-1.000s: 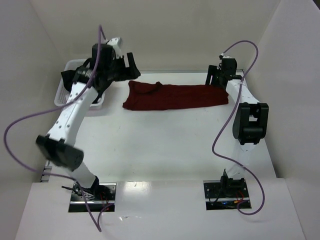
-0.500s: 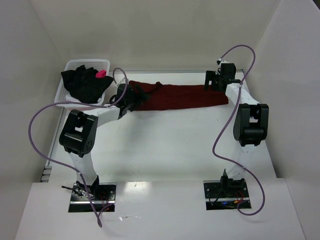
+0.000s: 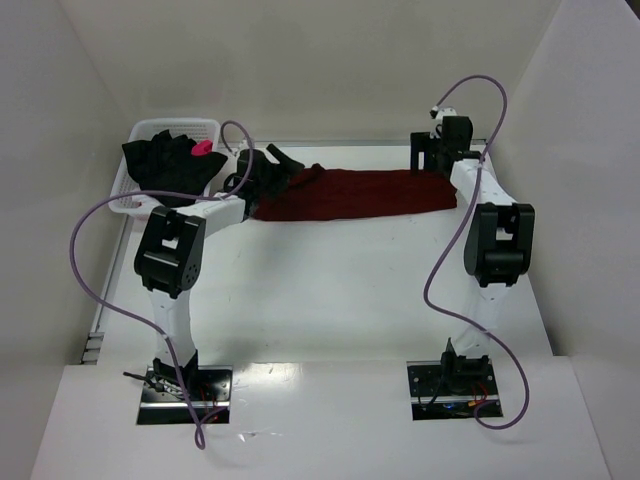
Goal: Fold and stack the t-shirts
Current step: Fold the other side of the tshirt into a rectangle, then rotate the tshirt 90 degrees
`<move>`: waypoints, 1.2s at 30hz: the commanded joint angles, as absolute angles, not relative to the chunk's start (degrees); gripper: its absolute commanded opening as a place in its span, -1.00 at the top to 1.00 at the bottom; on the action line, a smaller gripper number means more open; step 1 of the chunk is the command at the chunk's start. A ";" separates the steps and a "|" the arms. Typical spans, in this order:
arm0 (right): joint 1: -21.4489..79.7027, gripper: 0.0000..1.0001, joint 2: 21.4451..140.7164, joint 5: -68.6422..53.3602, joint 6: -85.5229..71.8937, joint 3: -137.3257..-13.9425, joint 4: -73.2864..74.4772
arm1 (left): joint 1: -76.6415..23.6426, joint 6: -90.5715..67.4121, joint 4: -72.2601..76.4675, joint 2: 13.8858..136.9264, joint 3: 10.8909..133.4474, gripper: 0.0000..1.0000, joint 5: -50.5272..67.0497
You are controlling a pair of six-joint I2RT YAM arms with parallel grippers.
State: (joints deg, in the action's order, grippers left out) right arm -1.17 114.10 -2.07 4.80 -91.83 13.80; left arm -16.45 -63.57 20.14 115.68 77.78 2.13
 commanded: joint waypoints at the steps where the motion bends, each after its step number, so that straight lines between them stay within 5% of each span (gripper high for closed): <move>1: -1.49 -0.89 118.99 -2.90 9.05 -99.30 13.97 | -16.70 -64.86 17.14 117.16 77.70 -0.84 -0.17; 19: -1.49 -0.89 126.56 0.62 15.81 -97.12 12.84 | -16.70 -68.29 -8.08 119.70 84.81 -0.82 -14.14; 36: 4.74 -1.00 122.34 -3.34 23.55 -90.53 16.52 | -16.70 -66.53 -12.57 121.38 89.91 -0.86 -10.99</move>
State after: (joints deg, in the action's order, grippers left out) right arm 1.04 124.84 -1.61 19.42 -91.61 15.79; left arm -16.67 -67.44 -11.86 120.20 87.57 -11.94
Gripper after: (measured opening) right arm 0.998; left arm 0.929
